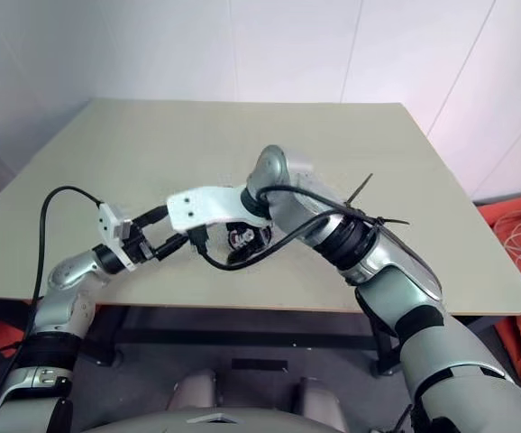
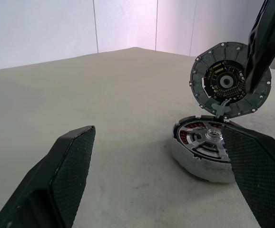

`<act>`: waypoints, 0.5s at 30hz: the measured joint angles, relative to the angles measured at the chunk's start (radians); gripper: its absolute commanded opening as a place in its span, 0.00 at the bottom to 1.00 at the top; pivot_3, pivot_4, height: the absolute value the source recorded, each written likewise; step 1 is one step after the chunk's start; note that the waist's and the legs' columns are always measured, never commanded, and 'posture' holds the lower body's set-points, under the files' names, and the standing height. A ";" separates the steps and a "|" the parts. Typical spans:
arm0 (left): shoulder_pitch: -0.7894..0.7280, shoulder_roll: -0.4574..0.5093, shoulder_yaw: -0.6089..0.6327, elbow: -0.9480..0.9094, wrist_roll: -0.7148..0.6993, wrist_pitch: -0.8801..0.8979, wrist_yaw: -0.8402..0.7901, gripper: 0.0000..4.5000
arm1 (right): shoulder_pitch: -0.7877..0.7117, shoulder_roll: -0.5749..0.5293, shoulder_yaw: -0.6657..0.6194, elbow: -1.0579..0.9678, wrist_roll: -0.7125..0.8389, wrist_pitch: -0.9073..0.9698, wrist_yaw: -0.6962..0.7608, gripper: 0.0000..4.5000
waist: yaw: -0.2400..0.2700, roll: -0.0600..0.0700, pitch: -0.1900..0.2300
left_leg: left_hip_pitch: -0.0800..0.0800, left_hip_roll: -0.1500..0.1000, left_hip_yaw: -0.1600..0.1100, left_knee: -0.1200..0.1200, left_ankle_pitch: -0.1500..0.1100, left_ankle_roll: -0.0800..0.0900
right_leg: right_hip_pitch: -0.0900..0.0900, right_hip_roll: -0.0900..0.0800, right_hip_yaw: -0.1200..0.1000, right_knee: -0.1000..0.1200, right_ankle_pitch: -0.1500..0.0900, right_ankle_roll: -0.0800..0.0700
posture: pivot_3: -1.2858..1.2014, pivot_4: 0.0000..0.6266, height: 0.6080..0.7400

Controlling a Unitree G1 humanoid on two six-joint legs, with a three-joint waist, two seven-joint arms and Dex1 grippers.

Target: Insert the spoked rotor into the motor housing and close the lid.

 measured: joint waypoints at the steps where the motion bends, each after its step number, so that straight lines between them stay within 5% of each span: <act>1: 0.000 0.000 0.000 0.000 0.000 0.001 0.001 1.00 | -0.011 0.010 -0.022 -0.004 0.026 0.025 -0.005 1.00 | 0.000 0.000 0.000 | 0.000 0.000 0.000 0.000 0.000 0.000 | 0.000 0.000 0.000 0.000 0.000 0.000 | 0.52 0.00 1.00; 8: -0.003 0.000 0.001 -0.020 -0.001 0.022 0.014 1.00 | -0.143 0.069 -0.374 0.163 0.193 0.137 -0.260 1.00 | 0.006 -0.001 0.000 | 0.000 -0.001 0.000 0.000 0.000 0.000 | 0.001 -0.001 0.000 -0.001 0.000 0.000 | 0.52 0.00 1.00; 13: 0.008 0.005 0.005 -0.045 -0.008 0.034 0.017 1.00 | -0.092 -0.042 -0.582 0.269 0.254 0.130 -0.456 1.00 | 0.015 -0.002 0.000 | 0.000 -0.001 0.001 0.000 0.001 -0.002 | 0.001 -0.001 0.000 -0.002 0.000 0.000 | 0.52 0.00 1.00; 15: 0.016 0.009 0.007 -0.051 -0.012 0.046 0.014 1.00 | -0.013 -0.105 -0.641 0.283 0.265 0.127 -0.513 0.91 | 0.022 -0.002 0.000 | -0.001 -0.001 0.002 -0.001 0.002 -0.003 | 0.001 -0.001 0.000 -0.002 0.000 0.000 | 0.52 0.00 1.00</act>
